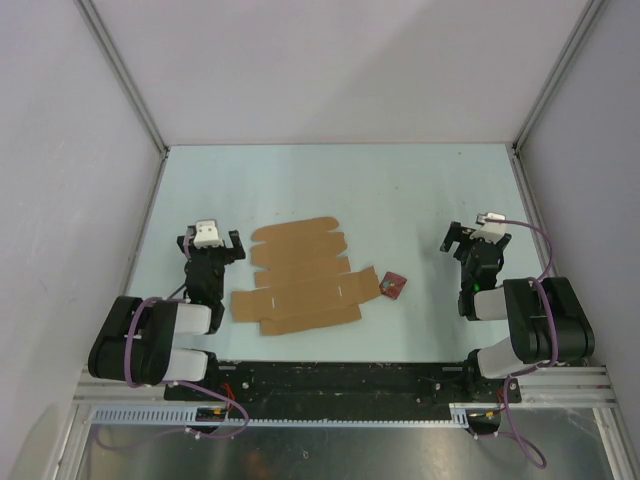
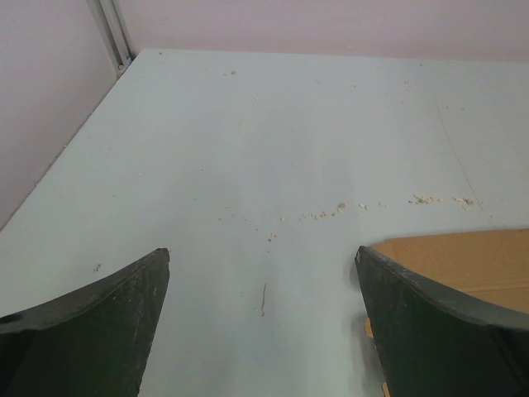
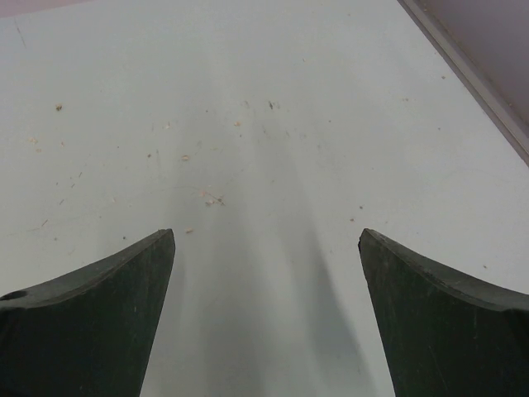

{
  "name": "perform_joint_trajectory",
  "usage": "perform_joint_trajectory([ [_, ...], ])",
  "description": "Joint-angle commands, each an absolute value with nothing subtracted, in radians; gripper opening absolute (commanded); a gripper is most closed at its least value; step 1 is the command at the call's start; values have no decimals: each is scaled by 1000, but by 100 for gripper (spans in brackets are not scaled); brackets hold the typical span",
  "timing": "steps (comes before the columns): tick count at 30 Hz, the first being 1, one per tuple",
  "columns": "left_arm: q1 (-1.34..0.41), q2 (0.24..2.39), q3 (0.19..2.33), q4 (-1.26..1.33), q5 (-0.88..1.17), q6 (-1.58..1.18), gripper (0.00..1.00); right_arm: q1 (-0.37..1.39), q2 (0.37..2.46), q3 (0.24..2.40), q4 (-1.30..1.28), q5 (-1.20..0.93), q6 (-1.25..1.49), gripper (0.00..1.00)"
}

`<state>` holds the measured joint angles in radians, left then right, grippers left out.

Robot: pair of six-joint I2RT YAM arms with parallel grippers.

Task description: Fold the paper box

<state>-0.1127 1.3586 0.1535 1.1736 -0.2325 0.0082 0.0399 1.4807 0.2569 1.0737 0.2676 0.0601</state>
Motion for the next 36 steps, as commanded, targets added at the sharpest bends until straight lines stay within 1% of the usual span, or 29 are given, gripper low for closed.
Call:
perform_joint_trajectory([
  [1, -109, 1322, 153, 1218, -235, 38, 100, 40, 1463, 259, 1097, 274, 72, 100],
  [3, -115, 1275, 163, 1166, -233, 48, 100, 43, 1431, 302, 985, 293, 77, 100],
  [4, -115, 1217, 182, 1085, -239, 48, 99, 41, 1399, 330, 915, 310, 78, 100],
  [5, -117, 1198, 186, 1065, -247, 48, 100, 44, 1385, 392, 782, 352, 89, 100],
  [10, -139, 1070, 169, 1020, -333, 46, 100, 52, 1283, 458, 620, 429, 168, 100],
  [11, -158, 1046, 169, 1009, -360, 40, 99, 63, 1266, 478, 509, 467, 201, 100],
  [12, -167, 1020, 167, 994, -388, 6, 100, 64, 1252, 529, 452, 475, 242, 100],
  [13, -173, 965, 167, 985, -420, -1, 100, 69, 1243, 557, 392, 471, 312, 100],
  [14, -182, 941, 166, 976, -423, -32, 100, 69, 1229, 590, 271, 424, 337, 100],
  [16, -189, 882, 166, 925, -425, -98, 100, 84, 1229, 669, 146, 355, 354, 100],
  [17, -193, 832, 164, 907, -422, -129, 100, 97, 1227, 687, 124, 289, 353, 100],
  [20, -205, 766, 166, 818, -393, -231, 100, 169, 1221, 741, 37, 224, 380, 100],
  [21, -207, 755, 198, 696, -388, -291, 100, 198, 1216, 749, 26, 194, 380, 100],
  [24, -212, 739, 264, 472, -327, -356, 100, 241, 1210, 756, 5, 33, 373, 100],
  [25, -215, 733, 270, 433, -315, -376, 100, 270, 1212, 756, 5, -57, 365, 100],
  [28, -216, 706, 267, 333, -218, -451, 100, 329, 1235, 759, -43, -158, 336, 100],
  [30, -225, 684, 244, 289, -174, -489, 100, 359, 1252, 765, -67, -192, 330, 100],
  [32, -238, 641, 221, 278, -158, -506, 100, 397, 1266, 765, -113, -218, 337, 97],
  [36, -259, 597, 196, 244, -141, -522, 100, 486, 1259, 752, -190, -106, 429, 95],
])
